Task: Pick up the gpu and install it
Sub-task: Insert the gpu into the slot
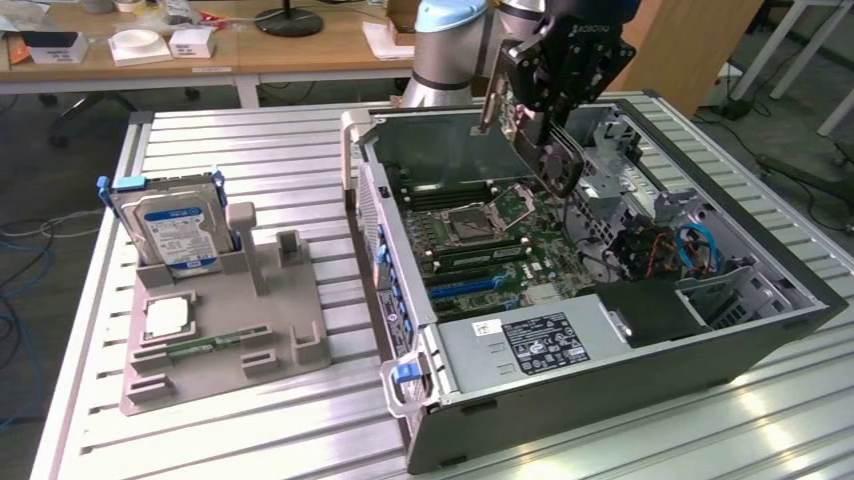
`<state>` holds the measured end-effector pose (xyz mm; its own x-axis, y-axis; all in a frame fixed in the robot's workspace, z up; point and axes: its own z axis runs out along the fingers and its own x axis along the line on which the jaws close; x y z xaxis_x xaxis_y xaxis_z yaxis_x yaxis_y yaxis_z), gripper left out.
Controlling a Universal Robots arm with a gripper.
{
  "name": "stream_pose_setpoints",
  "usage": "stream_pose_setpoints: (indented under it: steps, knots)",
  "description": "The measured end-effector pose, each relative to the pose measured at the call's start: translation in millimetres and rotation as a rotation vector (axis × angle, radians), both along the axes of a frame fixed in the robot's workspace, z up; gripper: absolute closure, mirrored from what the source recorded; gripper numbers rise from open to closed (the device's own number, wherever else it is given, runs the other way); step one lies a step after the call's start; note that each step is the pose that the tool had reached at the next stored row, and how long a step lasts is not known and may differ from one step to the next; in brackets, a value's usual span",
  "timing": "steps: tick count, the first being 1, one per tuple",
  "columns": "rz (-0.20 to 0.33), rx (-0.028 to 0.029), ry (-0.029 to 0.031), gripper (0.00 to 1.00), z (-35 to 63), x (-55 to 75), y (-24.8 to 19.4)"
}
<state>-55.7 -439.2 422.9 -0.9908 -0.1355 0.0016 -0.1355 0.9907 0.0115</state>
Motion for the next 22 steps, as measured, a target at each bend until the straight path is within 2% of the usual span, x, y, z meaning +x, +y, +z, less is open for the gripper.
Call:
stream_pose_setpoints:
  steps: [6,17,22]
  knots:
    - [0.040,0.0001,0.0000,0.74,0.0,-0.1,-0.4]
    - [0.151,0.0007,-0.0001,0.74,-0.1,0.0,-0.5]
    - [0.164,0.0016,-0.0002,0.74,-0.1,-0.1,-3.7]
